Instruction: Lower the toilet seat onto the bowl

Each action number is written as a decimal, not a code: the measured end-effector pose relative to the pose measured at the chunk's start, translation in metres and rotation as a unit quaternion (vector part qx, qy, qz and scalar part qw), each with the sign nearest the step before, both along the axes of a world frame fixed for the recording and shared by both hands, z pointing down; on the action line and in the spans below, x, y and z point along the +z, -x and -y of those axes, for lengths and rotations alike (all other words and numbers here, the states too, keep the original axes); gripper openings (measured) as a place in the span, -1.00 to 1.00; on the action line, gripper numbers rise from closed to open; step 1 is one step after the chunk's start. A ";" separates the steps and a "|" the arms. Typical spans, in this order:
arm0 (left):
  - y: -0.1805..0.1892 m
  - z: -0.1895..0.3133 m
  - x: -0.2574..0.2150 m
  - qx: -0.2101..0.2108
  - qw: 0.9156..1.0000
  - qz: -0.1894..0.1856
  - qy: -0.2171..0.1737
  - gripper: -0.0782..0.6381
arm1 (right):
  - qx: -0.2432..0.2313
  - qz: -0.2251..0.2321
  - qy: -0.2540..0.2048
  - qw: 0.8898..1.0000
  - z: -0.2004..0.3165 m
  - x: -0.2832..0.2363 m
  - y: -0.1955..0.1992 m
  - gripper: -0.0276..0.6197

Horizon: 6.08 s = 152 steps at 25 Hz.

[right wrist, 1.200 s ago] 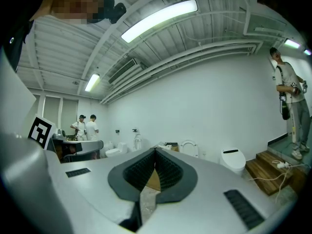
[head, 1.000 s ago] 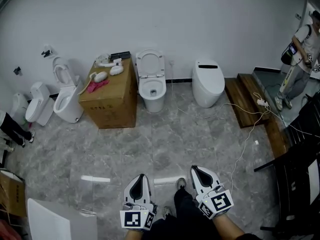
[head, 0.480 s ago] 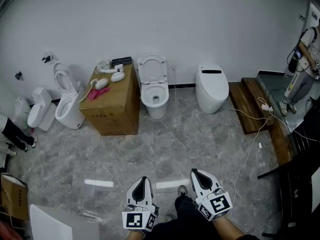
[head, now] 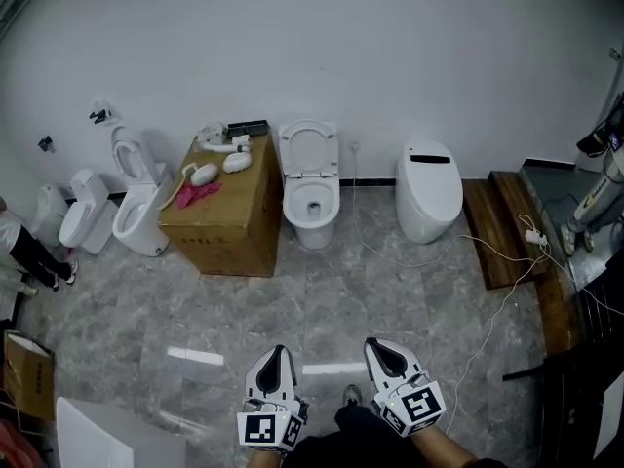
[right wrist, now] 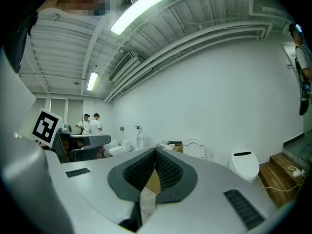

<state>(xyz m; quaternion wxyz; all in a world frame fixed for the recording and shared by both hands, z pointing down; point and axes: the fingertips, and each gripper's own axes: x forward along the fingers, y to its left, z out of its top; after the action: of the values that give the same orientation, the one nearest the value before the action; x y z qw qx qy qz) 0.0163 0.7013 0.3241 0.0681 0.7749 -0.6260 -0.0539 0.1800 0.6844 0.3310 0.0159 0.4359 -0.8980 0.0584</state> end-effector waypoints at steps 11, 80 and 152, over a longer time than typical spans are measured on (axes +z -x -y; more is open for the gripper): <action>-0.022 0.078 0.005 -0.017 1.000 0.002 0.017 -0.76 | -0.015 0.000 0.011 1.000 0.091 0.009 -0.020 -0.85; 0.134 0.998 0.102 0.155 0.962 0.119 0.189 -0.76 | -0.076 -0.181 0.087 0.977 1.012 0.091 0.148 -0.84; 0.112 1.013 0.421 0.533 0.642 0.401 0.377 -0.40 | -0.421 -0.425 0.215 0.772 0.989 0.396 0.179 -0.56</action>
<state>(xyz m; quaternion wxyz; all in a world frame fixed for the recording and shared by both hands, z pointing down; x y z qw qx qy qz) -0.0956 -0.3119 0.7452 0.1133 0.8276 -0.0365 0.5486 0.0014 -0.3043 0.7270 0.5128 -0.0199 -0.8571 0.0464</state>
